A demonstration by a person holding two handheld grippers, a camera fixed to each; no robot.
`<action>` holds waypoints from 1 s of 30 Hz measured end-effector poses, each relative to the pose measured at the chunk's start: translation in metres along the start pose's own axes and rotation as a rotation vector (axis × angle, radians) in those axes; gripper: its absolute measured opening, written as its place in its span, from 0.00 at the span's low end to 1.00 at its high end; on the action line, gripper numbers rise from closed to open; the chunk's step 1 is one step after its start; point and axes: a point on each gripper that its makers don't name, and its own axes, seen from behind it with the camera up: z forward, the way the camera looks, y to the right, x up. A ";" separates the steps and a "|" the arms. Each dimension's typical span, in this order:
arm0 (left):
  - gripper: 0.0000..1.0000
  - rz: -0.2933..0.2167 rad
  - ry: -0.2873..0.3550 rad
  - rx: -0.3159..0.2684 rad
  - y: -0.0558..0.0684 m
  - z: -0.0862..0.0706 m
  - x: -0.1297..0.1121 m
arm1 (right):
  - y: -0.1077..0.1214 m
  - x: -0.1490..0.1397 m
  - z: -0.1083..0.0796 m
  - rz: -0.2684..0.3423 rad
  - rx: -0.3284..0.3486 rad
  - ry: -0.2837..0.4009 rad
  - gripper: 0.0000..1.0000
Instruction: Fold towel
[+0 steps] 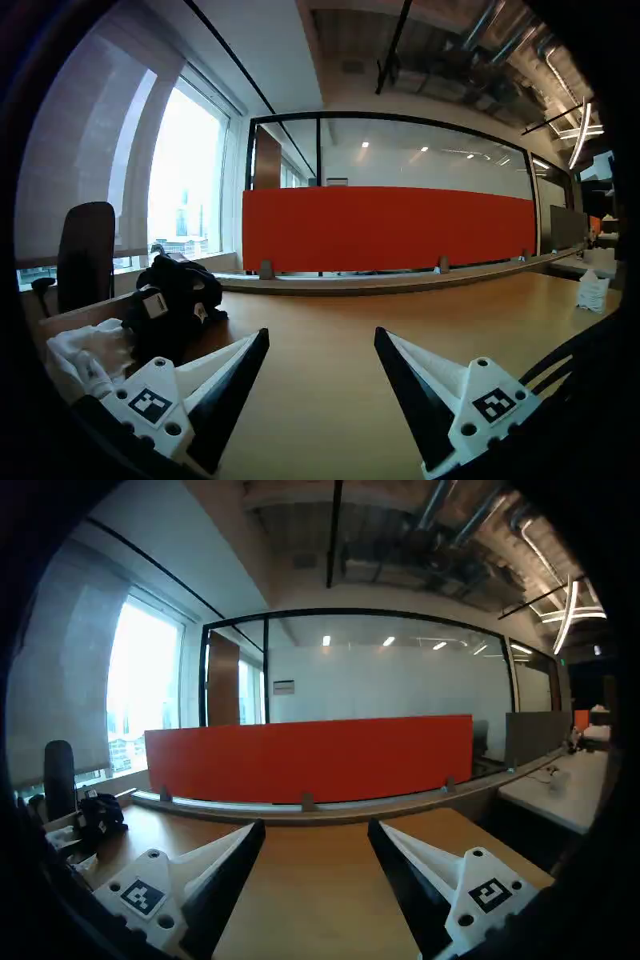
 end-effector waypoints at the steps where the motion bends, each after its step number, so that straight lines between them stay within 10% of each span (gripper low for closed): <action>1: 0.98 0.000 0.000 0.000 0.000 0.000 0.000 | 0.000 0.000 0.000 -0.007 0.002 0.002 0.99; 30: 0.98 0.000 0.000 0.000 0.001 0.000 0.001 | 0.041 -0.074 0.007 -0.002 -0.010 0.042 1.00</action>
